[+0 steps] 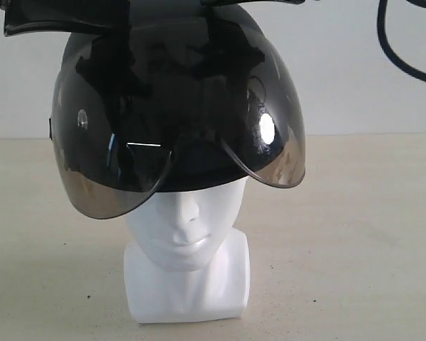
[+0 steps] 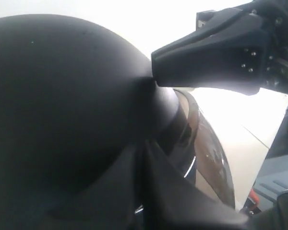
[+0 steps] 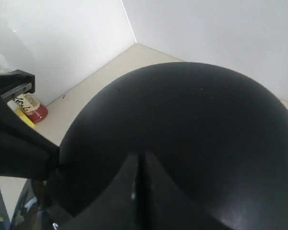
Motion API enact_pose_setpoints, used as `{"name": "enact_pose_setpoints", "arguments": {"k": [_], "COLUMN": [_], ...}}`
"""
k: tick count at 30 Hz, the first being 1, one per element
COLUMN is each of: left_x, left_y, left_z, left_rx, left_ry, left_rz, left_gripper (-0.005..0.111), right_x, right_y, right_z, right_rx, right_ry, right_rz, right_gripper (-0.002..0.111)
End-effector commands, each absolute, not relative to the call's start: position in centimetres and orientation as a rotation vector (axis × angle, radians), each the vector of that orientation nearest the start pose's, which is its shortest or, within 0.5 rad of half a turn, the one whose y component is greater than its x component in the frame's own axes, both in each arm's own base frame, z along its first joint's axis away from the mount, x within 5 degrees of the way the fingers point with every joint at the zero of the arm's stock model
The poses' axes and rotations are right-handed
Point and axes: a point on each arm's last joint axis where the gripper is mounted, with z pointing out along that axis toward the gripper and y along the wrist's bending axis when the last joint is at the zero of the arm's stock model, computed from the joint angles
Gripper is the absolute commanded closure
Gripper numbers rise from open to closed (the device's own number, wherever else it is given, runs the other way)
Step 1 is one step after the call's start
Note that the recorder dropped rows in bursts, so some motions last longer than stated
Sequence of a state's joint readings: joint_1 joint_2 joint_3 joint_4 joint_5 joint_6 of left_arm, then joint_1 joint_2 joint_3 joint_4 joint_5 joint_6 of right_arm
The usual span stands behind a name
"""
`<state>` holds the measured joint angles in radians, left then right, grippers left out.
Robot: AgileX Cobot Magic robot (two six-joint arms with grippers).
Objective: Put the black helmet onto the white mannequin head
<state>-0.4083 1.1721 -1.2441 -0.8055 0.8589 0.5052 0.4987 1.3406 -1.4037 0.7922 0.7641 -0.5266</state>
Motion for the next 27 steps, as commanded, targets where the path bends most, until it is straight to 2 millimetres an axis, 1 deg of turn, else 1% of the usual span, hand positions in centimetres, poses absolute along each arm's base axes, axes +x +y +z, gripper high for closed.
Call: {"name": "enact_pose_setpoints", "arguments": {"k": [1, 9, 14, 19, 24, 27], "left_x": [18.9, 18.6, 18.8, 19.1, 19.4, 19.6], "left_y": [-14.1, -14.1, -14.0, -13.9, -13.7, -13.7], "left_z": [41.7, 41.5, 41.5, 41.5, 41.3, 41.2], "left_rx": [0.772, 0.803, 0.797, 0.76, 0.738, 0.733], "left_ry": [2.066, 2.089, 2.085, 2.089, 2.108, 2.109], "left_rz": [-0.93, -0.936, -0.909, -0.869, -0.831, -0.824], "left_gripper": [0.102, 0.102, 0.102, 0.102, 0.102, 0.102], "right_x": [22.7, 22.4, 22.4, 22.4, 22.2, 22.3], "right_y": [17.8, 17.7, 17.4, 16.5, 16.4, 16.4], "right_z": [41.9, 41.5, 41.4, 41.3, 41.0, 40.3], "right_rx": [-0.829, -0.84, -0.836, -0.805, -0.81, -0.801], "right_ry": [2.043, 2.103, 2.128, 2.17, 2.211, 2.23], "right_rz": [0.895, 0.901, 0.845, 0.738, 0.729, 0.724], "right_gripper": [0.109, 0.109, 0.109, 0.109, 0.109, 0.109]}}
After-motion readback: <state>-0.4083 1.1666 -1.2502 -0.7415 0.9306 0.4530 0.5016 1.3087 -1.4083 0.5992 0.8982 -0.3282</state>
